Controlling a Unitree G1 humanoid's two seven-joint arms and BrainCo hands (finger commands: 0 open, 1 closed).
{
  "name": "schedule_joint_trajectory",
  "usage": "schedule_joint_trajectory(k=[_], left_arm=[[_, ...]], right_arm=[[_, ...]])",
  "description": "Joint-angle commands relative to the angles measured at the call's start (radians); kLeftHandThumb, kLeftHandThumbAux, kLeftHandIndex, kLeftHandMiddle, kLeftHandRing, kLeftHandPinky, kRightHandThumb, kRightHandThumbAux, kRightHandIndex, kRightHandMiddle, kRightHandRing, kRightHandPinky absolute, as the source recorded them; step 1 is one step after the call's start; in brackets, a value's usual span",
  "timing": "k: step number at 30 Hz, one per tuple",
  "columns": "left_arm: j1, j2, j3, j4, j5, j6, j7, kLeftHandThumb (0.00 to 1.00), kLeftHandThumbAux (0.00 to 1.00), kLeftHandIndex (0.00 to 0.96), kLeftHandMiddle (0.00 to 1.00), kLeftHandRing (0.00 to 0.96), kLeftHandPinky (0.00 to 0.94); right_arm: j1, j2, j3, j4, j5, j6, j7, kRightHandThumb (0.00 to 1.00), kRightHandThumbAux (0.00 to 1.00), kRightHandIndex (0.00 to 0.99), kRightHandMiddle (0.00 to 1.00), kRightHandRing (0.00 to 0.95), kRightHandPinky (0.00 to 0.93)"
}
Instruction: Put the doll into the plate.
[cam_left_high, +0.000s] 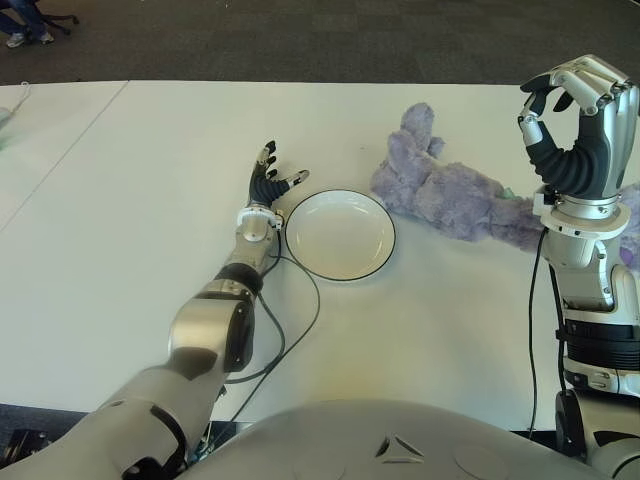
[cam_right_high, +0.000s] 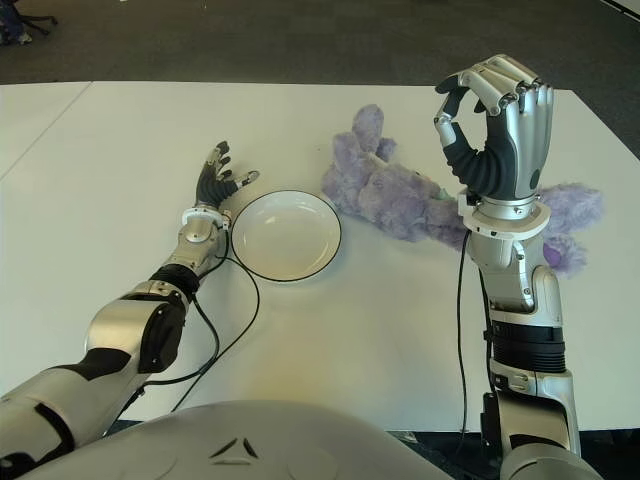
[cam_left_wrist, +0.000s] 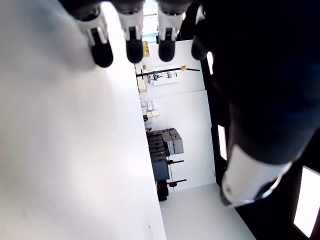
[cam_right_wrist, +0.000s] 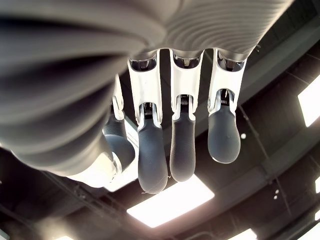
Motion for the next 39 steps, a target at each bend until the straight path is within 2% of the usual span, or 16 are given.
schedule_joint_trajectory(k=[1,10,15,17,18,19,20,21,22,24,25,26,27,29,30,39], left_arm=[[0.168,-0.047,-0.006,0.112,0.003,0.110,-0.025,0.000,0.814,0.066,0.071,0.077,0.116],[0.165,-0.047,0.000,0.112,-0.004,0.113,-0.035,0.000,0.825,0.075,0.078,0.080,0.116],[0.170,-0.046,0.000,0.112,-0.002,0.102,-0.034,0.000,0.824,0.080,0.085,0.086,0.121],[0.170,-0.046,-0.004,0.111,0.001,0.100,-0.030,0.000,0.823,0.081,0.086,0.089,0.124],[0.170,-0.047,-0.005,0.111,0.002,0.100,-0.029,0.000,0.822,0.080,0.085,0.088,0.121],[0.169,-0.047,-0.006,0.111,0.003,0.101,-0.029,0.000,0.822,0.079,0.085,0.088,0.120],[0.169,-0.047,-0.006,0.112,0.004,0.102,-0.029,0.000,0.822,0.078,0.083,0.087,0.116],[0.169,-0.048,-0.007,0.112,0.004,0.103,-0.028,0.000,0.822,0.078,0.083,0.087,0.115],[0.169,-0.048,-0.007,0.112,0.005,0.104,-0.027,0.000,0.815,0.067,0.075,0.081,0.111],[0.169,-0.048,-0.009,0.112,0.007,0.105,-0.024,0.000,0.812,0.062,0.072,0.078,0.113],[0.169,-0.048,-0.010,0.112,0.008,0.105,-0.022,0.000,0.812,0.062,0.071,0.078,0.114],[0.169,-0.049,-0.010,0.112,0.008,0.104,-0.021,0.000,0.812,0.062,0.071,0.077,0.115],[0.169,-0.048,-0.011,0.112,0.009,0.104,-0.019,0.000,0.814,0.063,0.071,0.078,0.116],[0.170,-0.048,-0.012,0.112,0.010,0.105,-0.018,0.000,0.815,0.063,0.072,0.078,0.117],[0.169,-0.048,-0.012,0.112,0.010,0.105,-0.018,0.000,0.815,0.065,0.072,0.079,0.117],[0.169,-0.048,-0.010,0.110,0.006,0.106,-0.021,0.000,0.806,0.068,0.071,0.079,0.113]], right_arm=[[0.015,0.021,0.011,0.016,0.011,-0.019,0.000,0.715,0.711,0.439,0.850,0.864,0.867],[0.018,0.017,0.014,0.037,0.012,-0.033,0.010,0.716,0.711,0.439,0.840,0.860,0.863],[0.052,-0.005,0.038,0.025,0.085,-0.014,0.133,0.715,0.711,0.440,0.824,0.842,0.827],[0.109,-0.057,0.066,-0.009,0.180,0.032,0.299,0.708,0.713,0.434,0.799,0.828,0.820],[0.135,-0.076,0.073,-0.019,0.212,0.045,0.357,0.690,0.716,0.422,0.718,0.738,0.739],[0.168,-0.097,0.077,-0.027,0.240,0.055,0.410,0.688,0.716,0.420,0.704,0.723,0.725],[0.187,-0.106,0.076,-0.030,0.253,0.058,0.436,0.677,0.720,0.410,0.636,0.649,0.659],[0.208,-0.142,0.083,-0.060,0.284,0.117,0.530,0.675,0.720,0.408,0.624,0.637,0.647],[0.222,-0.167,0.087,-0.083,0.308,0.162,0.600,0.394,0.565,0.172,0.301,0.389,0.448],[0.251,-0.198,0.090,-0.102,0.327,0.206,0.685,0.296,0.493,0.059,0.117,0.266,0.359],[0.263,-0.205,0.090,-0.100,0.324,0.208,0.702,0.292,0.488,0.050,0.100,0.256,0.352],[0.272,-0.210,0.089,-0.102,0.324,0.211,0.718,0.276,0.460,0.013,0.044,0.182,0.283],[0.279,-0.218,0.090,-0.104,0.321,0.216,0.737,0.268,0.437,0.003,0.017,0.135,0.208],[0.287,-0.230,0.093,-0.109,0.317,0.230,0.773,0.263,0.423,0.000,0.002,0.103,0.150],[0.289,-0.235,0.094,-0.111,0.315,0.237,0.789,0.257,0.401,0.000,0.000,0.059,0.038],[0.310,-0.247,0.094,-0.125,0.295,0.279,0.874,0.200,0.326,0.000,0.000,0.000,0.000]])
